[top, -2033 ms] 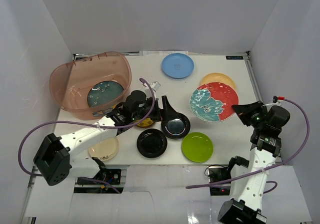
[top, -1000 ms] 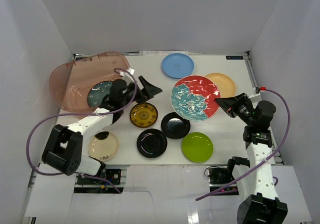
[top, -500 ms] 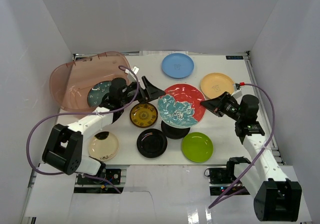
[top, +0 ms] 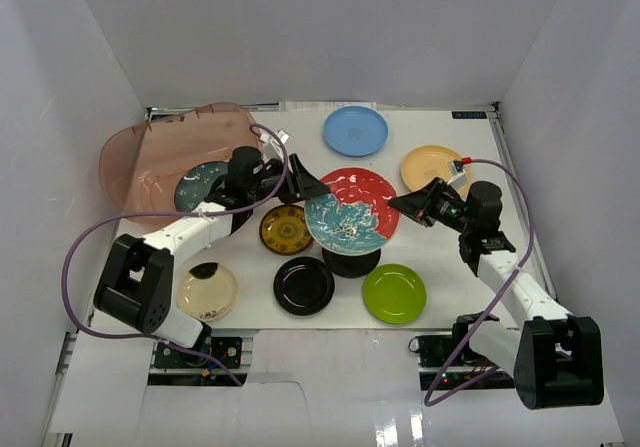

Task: Place the plates into the plastic bin on the countertop

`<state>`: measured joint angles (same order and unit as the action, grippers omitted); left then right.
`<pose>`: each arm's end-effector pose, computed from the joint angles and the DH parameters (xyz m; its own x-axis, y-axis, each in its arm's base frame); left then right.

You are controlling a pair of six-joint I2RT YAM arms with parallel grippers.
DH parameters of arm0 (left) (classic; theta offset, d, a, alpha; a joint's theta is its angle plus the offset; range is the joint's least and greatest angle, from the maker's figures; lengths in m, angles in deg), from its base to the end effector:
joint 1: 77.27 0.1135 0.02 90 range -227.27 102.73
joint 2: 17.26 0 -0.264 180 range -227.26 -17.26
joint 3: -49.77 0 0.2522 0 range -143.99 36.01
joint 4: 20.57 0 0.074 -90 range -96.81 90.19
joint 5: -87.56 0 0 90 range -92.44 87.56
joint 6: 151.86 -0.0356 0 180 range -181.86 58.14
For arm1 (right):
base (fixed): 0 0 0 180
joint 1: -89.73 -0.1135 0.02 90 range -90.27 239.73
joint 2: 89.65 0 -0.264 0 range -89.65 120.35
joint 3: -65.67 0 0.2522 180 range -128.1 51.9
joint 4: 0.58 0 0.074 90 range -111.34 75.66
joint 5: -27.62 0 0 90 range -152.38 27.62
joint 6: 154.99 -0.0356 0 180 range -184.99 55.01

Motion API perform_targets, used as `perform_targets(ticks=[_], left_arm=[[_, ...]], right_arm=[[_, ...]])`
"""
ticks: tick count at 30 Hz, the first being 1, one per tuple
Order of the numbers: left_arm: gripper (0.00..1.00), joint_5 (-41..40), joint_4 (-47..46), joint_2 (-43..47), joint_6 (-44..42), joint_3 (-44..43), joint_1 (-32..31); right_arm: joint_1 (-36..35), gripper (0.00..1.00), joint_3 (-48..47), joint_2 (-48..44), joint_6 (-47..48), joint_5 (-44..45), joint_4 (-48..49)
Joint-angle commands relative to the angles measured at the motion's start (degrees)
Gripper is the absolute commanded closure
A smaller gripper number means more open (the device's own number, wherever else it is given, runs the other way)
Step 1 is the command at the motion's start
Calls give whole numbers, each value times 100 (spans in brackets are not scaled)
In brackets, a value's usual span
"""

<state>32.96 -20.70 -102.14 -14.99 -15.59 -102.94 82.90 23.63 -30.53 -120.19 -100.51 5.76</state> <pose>0.2897 -0.1621 0.2580 -0.8217 -0.2651 -0.5045 0.3597 0.4454 -0.8199 0.2216 0.0487 0.2470 -0.6770 0.5695 -0.4662 -0.2452 0.4228 0.8724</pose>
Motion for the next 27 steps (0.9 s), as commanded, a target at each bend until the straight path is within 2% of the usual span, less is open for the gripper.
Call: perform_targets(ticks=[1,3,7,9,11,12,13,14,15,17,19,20,21,23,24,25,27], left_arm=[[46,310,378,-20,-257,-132,-52],[49,362,422,-28,-275,-44,-52],[38,424,650,-64,-336,-96,-52],[38,389,747,-55,-407,-158,-52],[55,468,660,-29,-372,-158,-52],[67,485,625,-2,-337,-149,-52],[89,460,598,68,-284,-149,-52],[97,433,615,103,-267,-158,-52],[100,407,676,147,-266,-167,-52],[100,310,730,296,-240,-219,-35],[100,214,782,524,-161,-263,27],[100,144,817,612,-143,-307,27],[100,65,905,700,-126,-360,62],[100,-163,1037,919,-56,-605,211],[100,-217,1159,999,-29,-711,299],[100,-383,1247,1122,6,-921,517],[100,-542,1571,1210,24,-1133,790]], right_arm=[[-29,92,-416,74,-606,-484,1707],[-38,92,-477,188,-685,-564,1935],[-29,92,-662,320,-808,-766,2226],[-29,92,-715,338,-799,-810,2235],[-29,92,-741,347,-747,-819,2200],[-29,92,-750,390,-729,-819,2183],[-29,92,-733,417,-712,-819,2165],[-29,92,-724,469,-616,-828,2043],[-29,92,-724,487,-545,-802,1946],[-29,92,-706,453,-213,-697,1474],[-29,74,-741,373,131,-433,1016],[-29,61,-776,286,298,-363,787],[-29,37,-802,242,586,-266,385],[-29,19,-803,49,782,-160,110],[-29,6,-794,-31,957,-55,-126],[-38,2,-750,-205,1028,-11,-233],[-29,6,-680,-382,1160,51,-427]])
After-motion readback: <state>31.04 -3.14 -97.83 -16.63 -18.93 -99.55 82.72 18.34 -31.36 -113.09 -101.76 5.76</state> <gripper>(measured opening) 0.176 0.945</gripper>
